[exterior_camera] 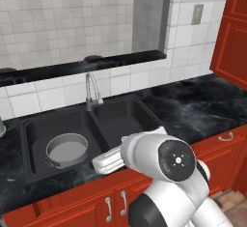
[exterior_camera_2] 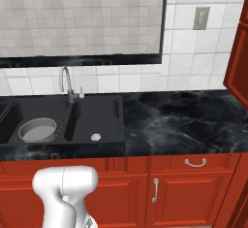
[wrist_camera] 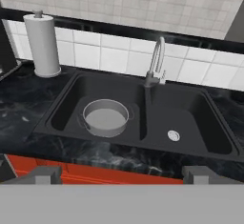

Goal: Move the pot and pan from the stove into the sink.

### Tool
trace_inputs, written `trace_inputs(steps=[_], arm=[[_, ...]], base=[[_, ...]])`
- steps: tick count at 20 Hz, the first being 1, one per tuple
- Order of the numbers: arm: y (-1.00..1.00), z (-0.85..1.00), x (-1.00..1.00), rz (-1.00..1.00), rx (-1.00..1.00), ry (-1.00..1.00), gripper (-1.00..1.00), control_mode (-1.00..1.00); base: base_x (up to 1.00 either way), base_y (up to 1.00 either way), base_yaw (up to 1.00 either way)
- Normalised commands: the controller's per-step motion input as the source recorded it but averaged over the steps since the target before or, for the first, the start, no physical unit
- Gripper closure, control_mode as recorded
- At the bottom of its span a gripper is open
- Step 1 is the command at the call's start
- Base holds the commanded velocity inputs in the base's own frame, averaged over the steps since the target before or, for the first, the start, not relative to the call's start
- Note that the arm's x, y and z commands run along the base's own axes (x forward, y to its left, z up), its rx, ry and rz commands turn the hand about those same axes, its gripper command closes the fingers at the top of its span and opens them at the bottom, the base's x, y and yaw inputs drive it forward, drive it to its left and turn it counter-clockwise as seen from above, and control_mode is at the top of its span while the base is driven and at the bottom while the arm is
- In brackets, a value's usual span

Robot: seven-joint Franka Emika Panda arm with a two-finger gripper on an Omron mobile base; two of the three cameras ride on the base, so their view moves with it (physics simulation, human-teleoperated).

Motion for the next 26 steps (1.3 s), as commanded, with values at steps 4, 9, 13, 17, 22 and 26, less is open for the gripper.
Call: trace_inputs(steps=[4, 9, 13, 17, 22, 26], arm=[[0.00, 0.00, -0.01, 0.00, 0.00, 0.00, -1.00, -1.00], [0.00, 0.00, -0.03, 0.00, 0.00, 0.00, -1.00, 1.00], [0.00, 0.00, 0.00, 0.00, 0.00, 0.00, -1.00, 1.00], [0.00, 0.00, 0.00, 0.00, 0.00, 0.00, -1.00, 1.00], [0.00, 0.00, 0.00, 0.00, 0.00, 0.00, -1.00, 1.00], [0.00, 0.00, 0.00, 0.00, 0.00, 0.00, -1.00, 1.00]], base=[[0.00, 0.00, 0.00], [-0.40, -0.04, 0.00], [-0.98, -0.17, 0.00], [-0.97, -0.15, 0.00], [-0.40, -0.06, -0.02], [-0.10, -0.15, -0.12]])
